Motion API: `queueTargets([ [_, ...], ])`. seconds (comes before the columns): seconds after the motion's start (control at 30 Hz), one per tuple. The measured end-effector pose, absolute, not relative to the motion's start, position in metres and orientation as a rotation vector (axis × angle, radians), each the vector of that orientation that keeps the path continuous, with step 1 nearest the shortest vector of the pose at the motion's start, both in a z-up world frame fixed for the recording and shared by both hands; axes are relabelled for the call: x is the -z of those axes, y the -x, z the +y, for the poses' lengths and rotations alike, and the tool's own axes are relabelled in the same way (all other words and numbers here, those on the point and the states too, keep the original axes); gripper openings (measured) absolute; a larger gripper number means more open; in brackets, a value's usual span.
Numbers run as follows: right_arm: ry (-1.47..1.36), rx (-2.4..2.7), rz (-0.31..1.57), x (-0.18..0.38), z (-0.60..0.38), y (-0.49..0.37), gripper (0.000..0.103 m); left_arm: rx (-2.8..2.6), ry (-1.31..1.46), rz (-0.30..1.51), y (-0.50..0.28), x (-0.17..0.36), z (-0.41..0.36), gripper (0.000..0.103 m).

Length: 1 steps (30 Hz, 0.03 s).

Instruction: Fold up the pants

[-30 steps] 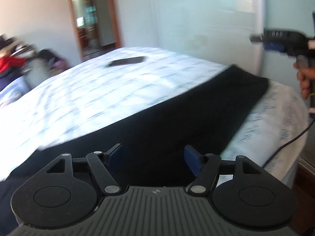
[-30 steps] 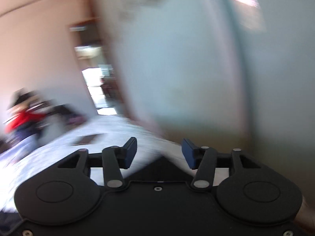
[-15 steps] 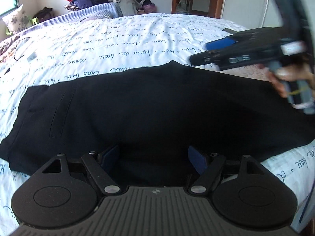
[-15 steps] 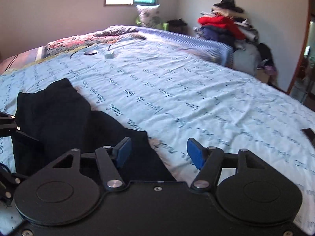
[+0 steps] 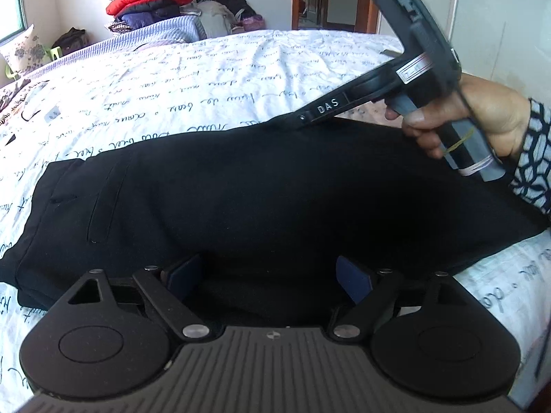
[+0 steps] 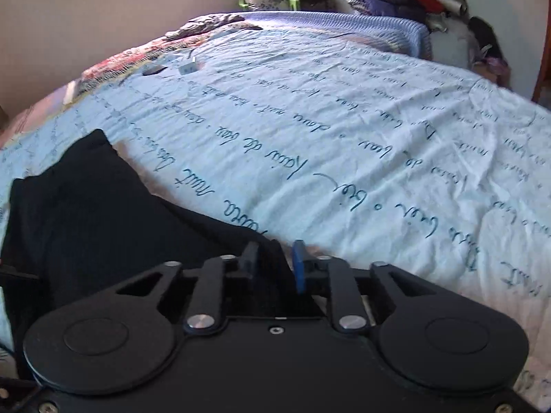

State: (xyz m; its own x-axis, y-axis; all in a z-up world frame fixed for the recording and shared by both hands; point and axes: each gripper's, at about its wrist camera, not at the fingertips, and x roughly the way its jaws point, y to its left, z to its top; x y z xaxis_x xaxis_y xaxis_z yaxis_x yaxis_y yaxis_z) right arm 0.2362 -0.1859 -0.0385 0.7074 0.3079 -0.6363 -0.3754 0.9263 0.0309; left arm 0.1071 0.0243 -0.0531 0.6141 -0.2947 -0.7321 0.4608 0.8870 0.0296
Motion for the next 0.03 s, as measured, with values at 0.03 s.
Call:
queueTargets([
  [0.03,0.157,-0.336,0.633,0.0281,-0.1803,-0.2259,0.051,0.441,-0.213,0.797,-0.1034,0.0509,0.0289,0.087],
])
